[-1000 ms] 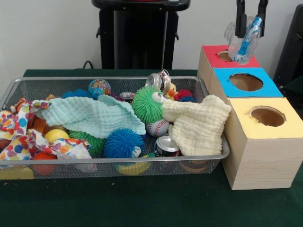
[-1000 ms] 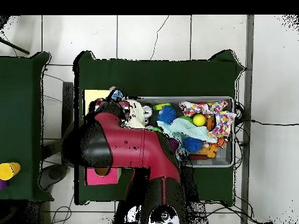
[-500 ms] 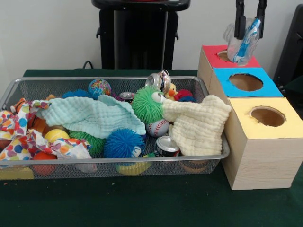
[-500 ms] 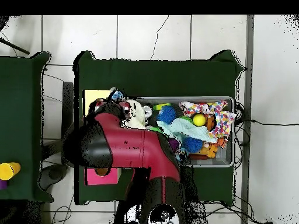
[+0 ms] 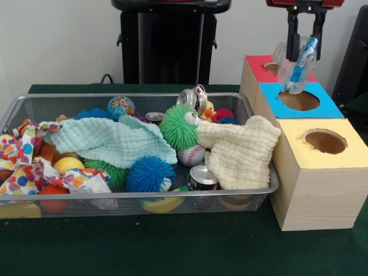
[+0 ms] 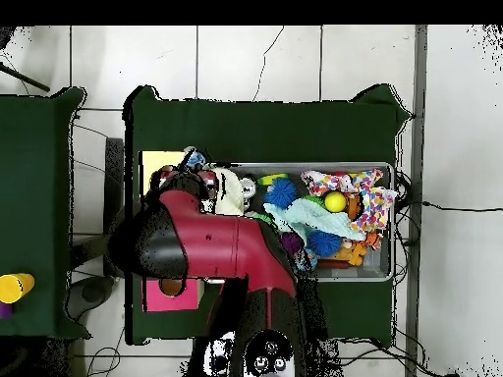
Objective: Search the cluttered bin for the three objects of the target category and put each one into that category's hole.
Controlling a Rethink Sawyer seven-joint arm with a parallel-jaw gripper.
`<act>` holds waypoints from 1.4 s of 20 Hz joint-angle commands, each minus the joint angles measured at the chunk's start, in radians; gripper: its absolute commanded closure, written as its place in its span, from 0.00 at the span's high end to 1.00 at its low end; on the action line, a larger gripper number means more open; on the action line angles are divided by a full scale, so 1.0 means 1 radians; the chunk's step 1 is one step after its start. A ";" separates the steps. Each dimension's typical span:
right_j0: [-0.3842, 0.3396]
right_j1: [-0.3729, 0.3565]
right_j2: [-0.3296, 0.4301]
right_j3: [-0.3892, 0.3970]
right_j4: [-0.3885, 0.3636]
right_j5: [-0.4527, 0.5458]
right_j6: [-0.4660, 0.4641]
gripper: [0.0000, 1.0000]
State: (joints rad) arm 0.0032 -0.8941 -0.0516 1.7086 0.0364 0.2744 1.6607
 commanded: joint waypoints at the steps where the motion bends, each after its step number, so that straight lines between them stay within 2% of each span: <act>1: 0.017 0.063 0.041 0.066 -0.025 -0.043 0.161 0.00; 6: 0.036 0.080 0.020 0.076 -0.021 -0.097 0.187 0.00; 9: 0.042 0.086 0.014 0.068 -0.022 -0.096 0.180 0.00; 20: 0.010 0.093 0.052 0.110 -0.020 -0.185 0.194 0.00; 28: -0.002 0.064 0.062 0.167 -0.022 -0.222 0.206 0.00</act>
State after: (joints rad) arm 0.0375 -0.8397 -0.0513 1.7283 0.0288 0.1046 1.6607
